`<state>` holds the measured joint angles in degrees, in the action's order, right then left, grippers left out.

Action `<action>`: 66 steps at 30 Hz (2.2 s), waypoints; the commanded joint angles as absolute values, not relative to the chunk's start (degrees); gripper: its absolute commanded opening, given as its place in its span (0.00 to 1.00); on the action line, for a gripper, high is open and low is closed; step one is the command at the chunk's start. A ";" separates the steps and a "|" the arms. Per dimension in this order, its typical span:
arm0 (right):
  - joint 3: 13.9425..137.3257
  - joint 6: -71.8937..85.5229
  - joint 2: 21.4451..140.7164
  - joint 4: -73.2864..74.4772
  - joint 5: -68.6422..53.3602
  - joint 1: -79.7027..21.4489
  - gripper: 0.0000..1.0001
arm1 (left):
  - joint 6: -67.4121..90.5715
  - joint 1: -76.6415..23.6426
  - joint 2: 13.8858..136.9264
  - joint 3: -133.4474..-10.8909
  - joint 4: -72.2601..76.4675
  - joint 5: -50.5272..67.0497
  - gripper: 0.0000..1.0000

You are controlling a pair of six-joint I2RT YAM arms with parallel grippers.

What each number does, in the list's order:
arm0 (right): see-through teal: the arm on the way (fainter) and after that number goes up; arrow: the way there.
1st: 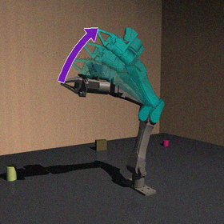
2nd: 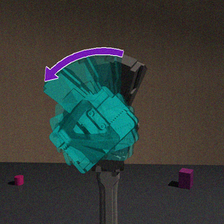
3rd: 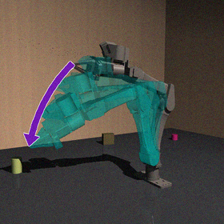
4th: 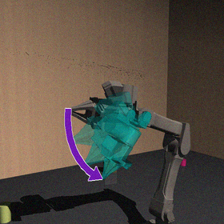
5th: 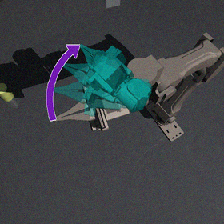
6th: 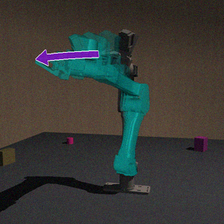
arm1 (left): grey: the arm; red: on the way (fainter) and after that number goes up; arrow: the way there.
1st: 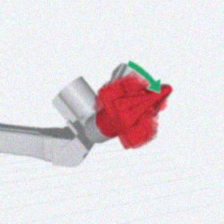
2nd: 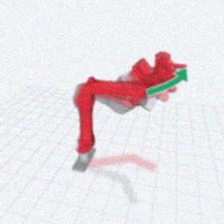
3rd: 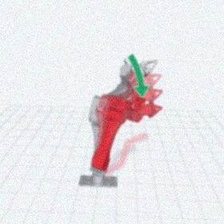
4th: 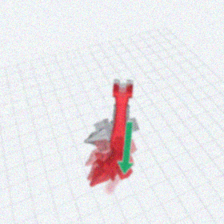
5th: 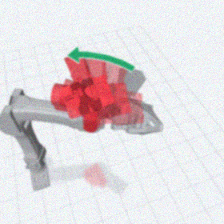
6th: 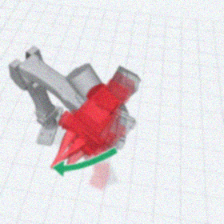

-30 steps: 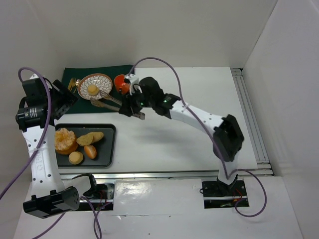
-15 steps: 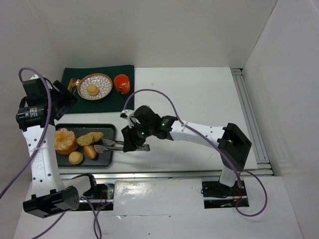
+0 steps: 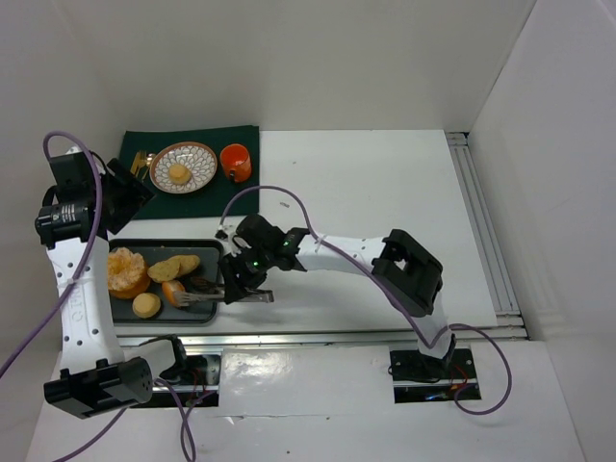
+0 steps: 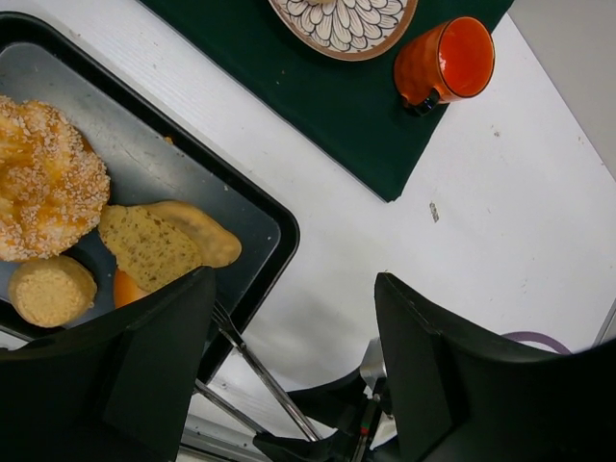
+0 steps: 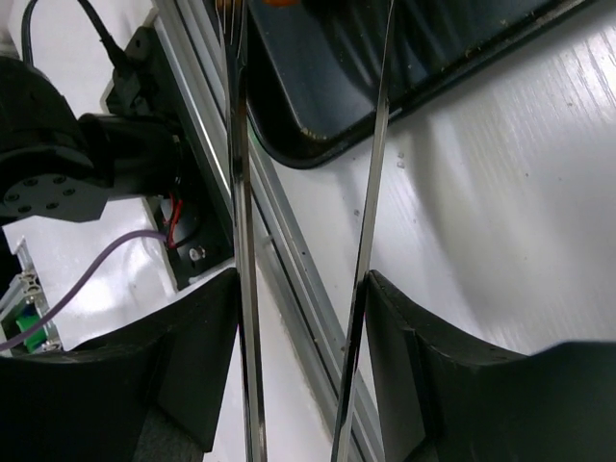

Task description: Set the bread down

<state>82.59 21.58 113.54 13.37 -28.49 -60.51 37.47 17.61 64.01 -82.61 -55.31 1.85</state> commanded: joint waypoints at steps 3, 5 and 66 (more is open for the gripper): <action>87.97 22.59 115.40 9.67 -30.59 -60.82 0.60 | 35.51 17.93 64.51 -81.91 -53.61 3.51 0.80; 88.59 22.59 116.54 9.67 -31.20 -60.82 0.58 | 35.51 17.93 65.03 -81.91 -53.61 3.52 0.80; 132.29 20.04 137.47 8.44 -7.91 -45.09 0.55 | 36.04 17.93 66.01 -84.55 -54.23 5.98 0.78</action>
<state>133.82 19.99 146.67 14.20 -7.09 -45.21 36.32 17.61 67.26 -83.96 -55.31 5.28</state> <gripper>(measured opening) 0.561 0.785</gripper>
